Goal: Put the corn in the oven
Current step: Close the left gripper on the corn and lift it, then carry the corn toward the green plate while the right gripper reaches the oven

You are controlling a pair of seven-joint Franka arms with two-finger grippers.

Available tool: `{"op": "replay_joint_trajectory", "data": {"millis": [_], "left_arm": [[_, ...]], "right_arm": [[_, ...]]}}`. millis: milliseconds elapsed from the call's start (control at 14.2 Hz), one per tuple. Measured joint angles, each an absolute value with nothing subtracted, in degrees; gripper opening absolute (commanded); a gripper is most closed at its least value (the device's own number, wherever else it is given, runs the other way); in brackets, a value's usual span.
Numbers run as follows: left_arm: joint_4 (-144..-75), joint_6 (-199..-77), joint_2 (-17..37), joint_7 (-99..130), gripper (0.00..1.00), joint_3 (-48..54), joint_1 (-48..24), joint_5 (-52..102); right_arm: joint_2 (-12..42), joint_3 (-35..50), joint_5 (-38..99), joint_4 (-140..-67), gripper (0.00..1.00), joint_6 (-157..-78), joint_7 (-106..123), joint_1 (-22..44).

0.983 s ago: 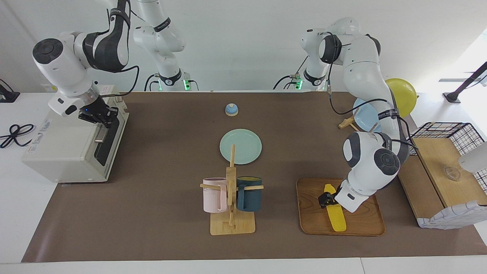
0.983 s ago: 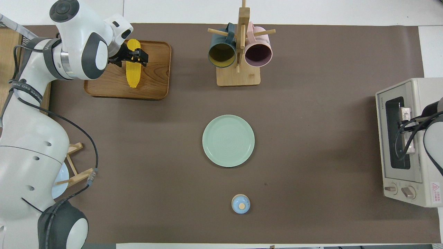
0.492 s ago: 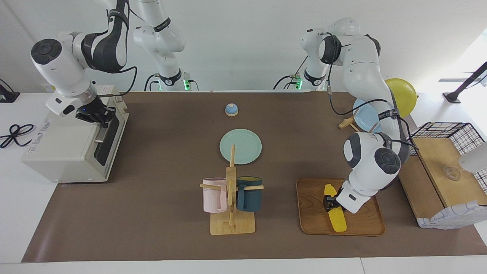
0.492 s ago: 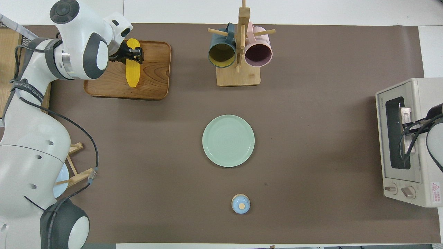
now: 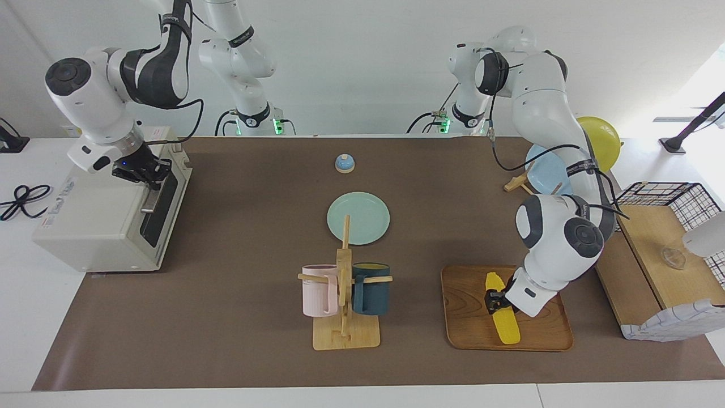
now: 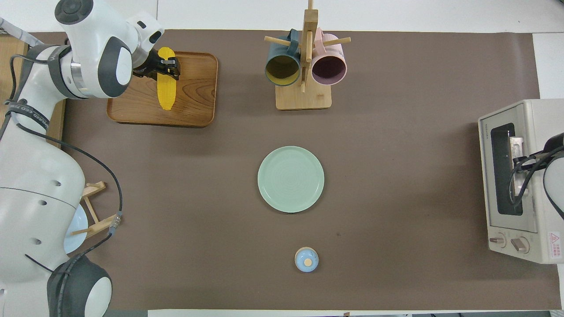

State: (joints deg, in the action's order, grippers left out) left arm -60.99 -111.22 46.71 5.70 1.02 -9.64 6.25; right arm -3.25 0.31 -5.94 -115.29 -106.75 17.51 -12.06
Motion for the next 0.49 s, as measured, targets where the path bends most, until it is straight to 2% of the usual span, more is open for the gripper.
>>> {"op": "replay_joint_trajectory", "data": {"millis": [211, 492], "left_arm": [[-64.14, -107.18, 38.69, 12.15, 0.00, 1.29, -11.56, 7.13], [-78.62, -106.52, 25.13, 20.77, 0.00, 1.59, -17.60, 7.54]], "right_arm": [[-3.84, 0.51, -5.94, -116.32, 0.00, -107.66, 16.69, -11.42], [-3.77, 1.01, -5.83, -117.79, 0.00, -108.27, 11.29, -7.91]]}}
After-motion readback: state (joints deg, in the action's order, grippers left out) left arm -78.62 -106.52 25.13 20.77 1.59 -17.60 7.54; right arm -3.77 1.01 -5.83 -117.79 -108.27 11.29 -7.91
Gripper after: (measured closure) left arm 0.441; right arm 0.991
